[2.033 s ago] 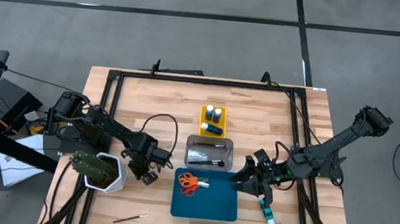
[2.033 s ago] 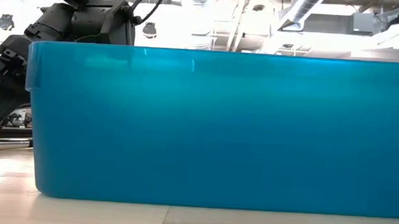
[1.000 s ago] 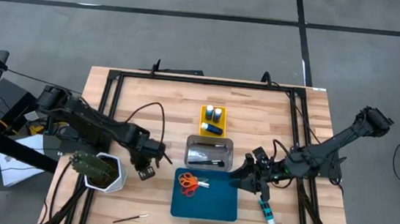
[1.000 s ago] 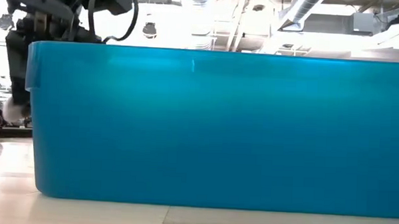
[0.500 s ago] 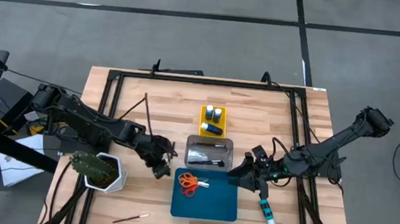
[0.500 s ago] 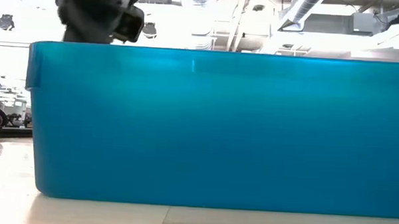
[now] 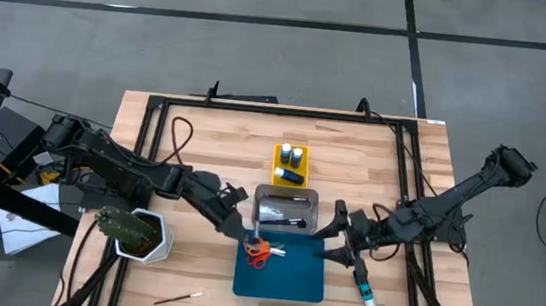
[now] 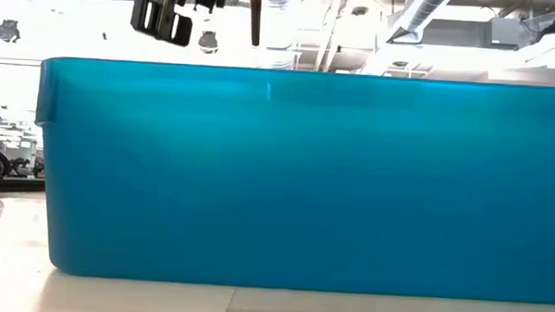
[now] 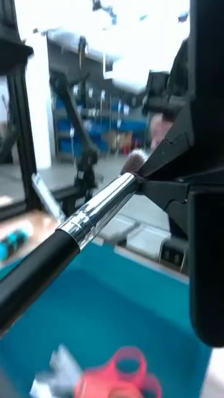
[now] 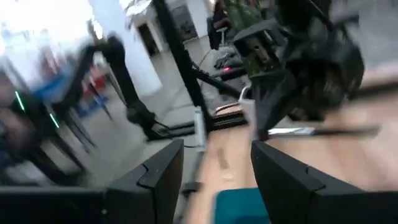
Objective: Pick & Place Paint Supplies
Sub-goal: Put the makeup brush into the black bin
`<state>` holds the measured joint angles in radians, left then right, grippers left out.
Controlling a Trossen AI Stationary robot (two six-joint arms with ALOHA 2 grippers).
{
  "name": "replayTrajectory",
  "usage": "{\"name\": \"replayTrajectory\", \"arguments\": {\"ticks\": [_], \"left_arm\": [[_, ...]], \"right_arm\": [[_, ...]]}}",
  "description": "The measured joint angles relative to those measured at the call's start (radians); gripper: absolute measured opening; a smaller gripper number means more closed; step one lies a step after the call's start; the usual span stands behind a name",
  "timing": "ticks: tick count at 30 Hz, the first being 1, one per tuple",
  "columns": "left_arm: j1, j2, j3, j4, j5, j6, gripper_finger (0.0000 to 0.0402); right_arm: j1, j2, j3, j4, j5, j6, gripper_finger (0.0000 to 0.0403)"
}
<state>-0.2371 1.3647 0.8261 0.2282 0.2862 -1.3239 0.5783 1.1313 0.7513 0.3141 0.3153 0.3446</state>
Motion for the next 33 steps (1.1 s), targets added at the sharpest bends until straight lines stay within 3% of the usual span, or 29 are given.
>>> {"name": "replayTrajectory", "arguments": {"ticks": [4,7,13,21,33], "left_arm": [[0.000,0.000,0.000,0.090,0.024,-0.082,0.0000],[0.000,0.000,0.000,0.146,0.028,-0.139,0.0000],[-0.011,0.001,0.000,0.239,0.028,-0.282,0.0000],[-0.026,0.001,-0.001,0.338,-0.034,-0.426,0.0000],[-0.026,0.001,0.023,0.344,-0.071,-0.411,0.0000]], "right_arm": [[0.022,0.000,0.000,0.000,0.001,-0.357,0.0184],[0.029,0.000,0.000,-0.004,0.032,-0.487,0.0184],[0.021,0.003,0.049,-0.114,0.133,-0.605,0.0184],[-0.054,0.091,0.158,-0.139,0.164,-0.742,0.0184],[-0.097,0.317,0.325,-0.149,0.157,-0.745,0.0184]]}}
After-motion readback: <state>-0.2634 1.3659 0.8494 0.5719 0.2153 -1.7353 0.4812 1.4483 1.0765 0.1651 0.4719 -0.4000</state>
